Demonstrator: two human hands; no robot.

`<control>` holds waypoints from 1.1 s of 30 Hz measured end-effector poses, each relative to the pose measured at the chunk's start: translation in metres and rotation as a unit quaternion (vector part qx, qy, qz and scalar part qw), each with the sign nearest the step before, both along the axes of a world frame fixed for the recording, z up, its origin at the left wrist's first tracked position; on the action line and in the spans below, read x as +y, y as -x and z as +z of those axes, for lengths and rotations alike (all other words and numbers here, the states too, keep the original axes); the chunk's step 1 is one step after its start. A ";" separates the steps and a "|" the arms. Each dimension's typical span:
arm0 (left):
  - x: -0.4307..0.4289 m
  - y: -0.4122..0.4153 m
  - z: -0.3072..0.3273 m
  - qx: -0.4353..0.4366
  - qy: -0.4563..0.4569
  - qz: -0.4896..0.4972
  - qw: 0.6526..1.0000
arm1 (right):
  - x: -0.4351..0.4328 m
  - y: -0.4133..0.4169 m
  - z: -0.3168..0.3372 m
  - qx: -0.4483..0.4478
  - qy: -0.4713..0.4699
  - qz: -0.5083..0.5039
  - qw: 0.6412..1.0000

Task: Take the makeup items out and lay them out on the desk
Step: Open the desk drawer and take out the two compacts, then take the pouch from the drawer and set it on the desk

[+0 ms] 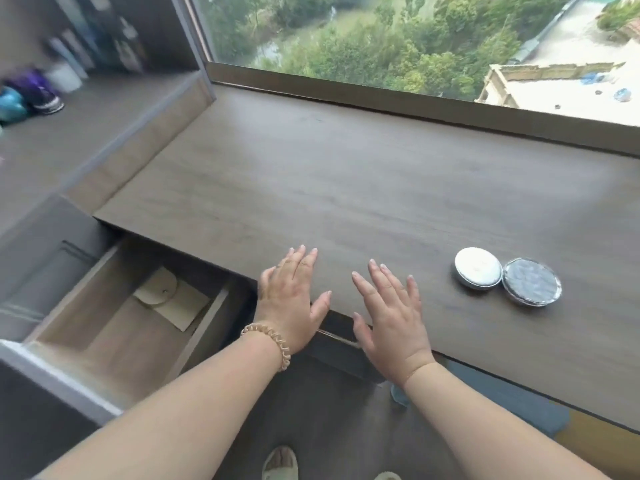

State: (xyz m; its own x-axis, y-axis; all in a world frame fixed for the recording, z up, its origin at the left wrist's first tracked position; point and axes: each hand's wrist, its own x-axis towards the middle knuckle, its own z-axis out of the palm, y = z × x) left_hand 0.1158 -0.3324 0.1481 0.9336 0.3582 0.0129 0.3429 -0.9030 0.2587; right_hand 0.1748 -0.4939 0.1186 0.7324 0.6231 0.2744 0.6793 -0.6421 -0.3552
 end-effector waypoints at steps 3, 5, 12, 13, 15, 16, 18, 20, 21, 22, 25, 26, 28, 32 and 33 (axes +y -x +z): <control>0.052 0.040 0.002 -0.012 -0.002 0.045 0.999 | 0.051 0.022 0.010 -0.010 -0.004 0.048 0.999; 0.082 0.064 0.003 -0.039 0.006 0.068 0.997 | 0.086 0.037 0.012 -0.015 0.003 0.071 0.997; 0.218 0.138 -0.025 -0.020 0.040 0.147 0.988 | 0.236 0.102 -0.004 -0.023 0.026 0.125 0.992; 0.243 0.147 -0.034 0.012 0.048 0.155 0.987 | 0.263 0.112 -0.011 -0.014 0.036 0.122 0.992; 0.285 0.161 -0.052 0.078 0.058 0.162 0.982 | 0.312 0.129 -0.027 0.019 0.075 0.108 0.991; 0.301 0.166 -0.060 0.113 0.061 0.160 0.979 | 0.332 0.136 -0.035 0.042 0.104 0.097 0.989; 0.332 0.174 -0.079 0.168 0.067 0.145 0.973 | 0.370 0.145 -0.059 0.081 0.158 0.070 0.982; 0.347 0.176 -0.094 0.205 0.073 0.126 0.968 | 0.390 0.147 -0.076 0.104 0.197 0.040 0.974; 0.353 0.175 -0.102 0.222 0.076 0.112 0.966 | 0.397 0.147 -0.084 0.104 0.218 0.027 0.970; 0.357 0.175 -0.112 0.235 0.076 0.098 0.964 | 0.403 0.147 -0.094 0.098 0.234 0.017 0.967; 0.363 0.169 -0.137 0.255 0.072 0.060 0.962 | 0.414 0.144 -0.117 0.102 0.277 0.007 0.956; 0.363 0.166 -0.144 0.260 0.072 0.048 0.962 | 0.416 0.143 -0.124 0.105 0.289 0.003 0.952; 0.363 0.161 -0.154 0.268 0.075 0.032 0.960 | 0.420 0.140 -0.135 0.111 0.308 -0.007 0.945; 0.366 0.158 -0.170 0.286 0.092 0.028 0.954 | 0.425 0.141 -0.146 0.130 0.347 -0.020 0.929; 0.367 0.159 -0.171 0.285 0.098 0.031 0.953 | 0.425 0.142 -0.148 0.135 0.350 -0.022 0.927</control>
